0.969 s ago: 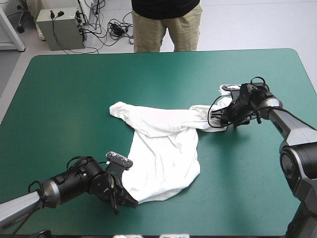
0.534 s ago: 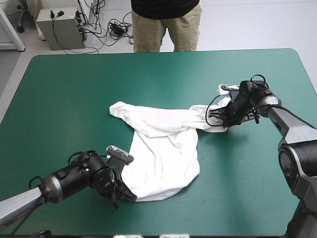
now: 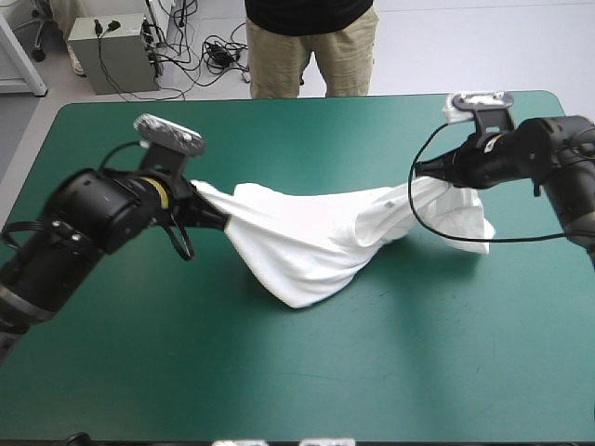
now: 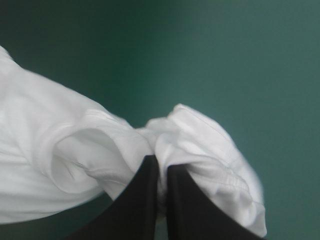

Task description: Fold the cloth

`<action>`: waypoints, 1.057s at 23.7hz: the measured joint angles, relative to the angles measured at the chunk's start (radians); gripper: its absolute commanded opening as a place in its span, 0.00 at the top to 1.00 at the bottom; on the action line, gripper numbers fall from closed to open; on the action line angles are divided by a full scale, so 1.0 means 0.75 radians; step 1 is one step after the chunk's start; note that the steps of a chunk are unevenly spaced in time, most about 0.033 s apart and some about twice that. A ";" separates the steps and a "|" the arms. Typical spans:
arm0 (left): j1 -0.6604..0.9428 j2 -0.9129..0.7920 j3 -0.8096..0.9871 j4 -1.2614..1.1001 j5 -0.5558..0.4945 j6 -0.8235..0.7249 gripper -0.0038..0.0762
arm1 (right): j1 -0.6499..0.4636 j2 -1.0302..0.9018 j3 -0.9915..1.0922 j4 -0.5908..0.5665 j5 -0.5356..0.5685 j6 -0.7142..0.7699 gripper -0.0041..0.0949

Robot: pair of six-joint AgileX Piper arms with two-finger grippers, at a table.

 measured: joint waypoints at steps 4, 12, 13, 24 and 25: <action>0.068 -0.001 -0.451 0.017 0.003 0.154 0.96 | 0.000 -0.101 -0.403 0.012 0.053 -0.013 0.98; 0.068 -0.019 -1.101 -0.018 -0.245 0.332 0.96 | 0.000 -0.122 -1.186 0.073 0.068 -0.084 0.98; 0.068 -0.023 -1.131 -0.025 -0.250 0.349 0.96 | 0.000 -0.127 -1.231 0.073 0.068 -0.085 0.98; -0.021 -0.239 -0.947 -0.067 -0.093 0.437 0.96 | 0.000 -0.243 -1.211 -0.014 0.239 -0.066 0.98; -0.038 -0.275 -0.886 -0.060 -0.046 0.443 0.96 | 0.000 -0.278 -1.155 -0.033 0.239 -0.063 0.98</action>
